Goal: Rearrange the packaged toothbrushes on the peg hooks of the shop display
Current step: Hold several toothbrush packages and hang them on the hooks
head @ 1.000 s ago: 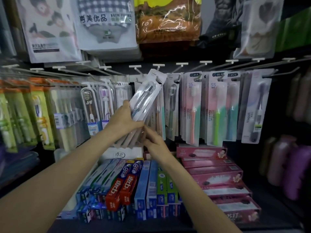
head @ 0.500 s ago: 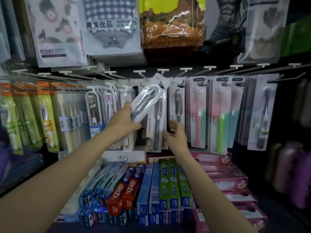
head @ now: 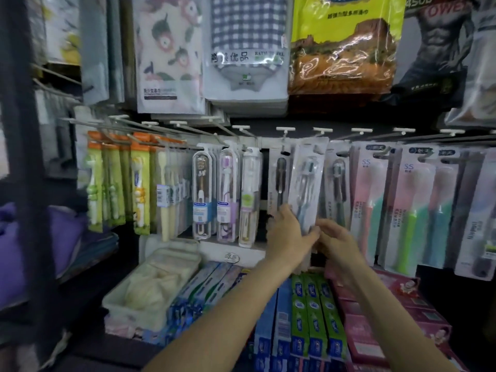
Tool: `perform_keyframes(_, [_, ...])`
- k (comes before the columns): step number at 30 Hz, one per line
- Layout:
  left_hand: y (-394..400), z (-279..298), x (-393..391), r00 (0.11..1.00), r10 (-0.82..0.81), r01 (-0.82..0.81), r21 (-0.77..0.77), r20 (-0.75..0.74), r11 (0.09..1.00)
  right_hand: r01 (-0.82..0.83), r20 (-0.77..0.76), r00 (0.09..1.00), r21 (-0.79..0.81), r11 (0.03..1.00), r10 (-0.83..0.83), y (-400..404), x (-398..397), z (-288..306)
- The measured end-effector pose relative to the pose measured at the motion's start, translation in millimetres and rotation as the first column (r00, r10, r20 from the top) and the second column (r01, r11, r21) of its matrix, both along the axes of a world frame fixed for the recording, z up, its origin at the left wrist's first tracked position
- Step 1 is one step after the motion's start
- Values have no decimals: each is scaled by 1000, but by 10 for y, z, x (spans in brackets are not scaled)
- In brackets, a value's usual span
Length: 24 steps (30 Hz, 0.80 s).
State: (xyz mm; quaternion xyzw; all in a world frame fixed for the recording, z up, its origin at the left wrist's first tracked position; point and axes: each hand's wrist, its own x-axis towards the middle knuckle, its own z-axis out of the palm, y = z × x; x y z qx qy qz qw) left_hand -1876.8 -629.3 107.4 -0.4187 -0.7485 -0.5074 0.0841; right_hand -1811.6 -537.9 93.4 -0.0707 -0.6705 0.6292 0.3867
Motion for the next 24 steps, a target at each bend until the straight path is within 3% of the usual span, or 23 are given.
perform_keyframes(7, [14, 109, 27, 986, -4, 1, 22, 166, 1000, -169, 12, 985, -100, 981, 171, -76, 60, -61])
perform_keyframes(12, [-225, 285, -82, 995, 32, -26, -70, 91, 997, -258, 16, 962, -278, 925, 273, -98, 89, -40])
perform_keyframes(17, [-370, 430, -196, 998, -25, 35, -163, 63, 986, -254, 137, 951, -159, 954, 276, -172, 45, 26])
perform_keyframes(20, [-397, 450, -186, 994, -70, 84, -164, 89, 983, -251, 100, 959, -131, 959, 264, -232, -36, 78])
perform_keyframes(24, [-489, 529, -259, 999, 19, -26, -239, -31, 971, -251, 0, 965, -284, 925, 262, -173, -71, 23])
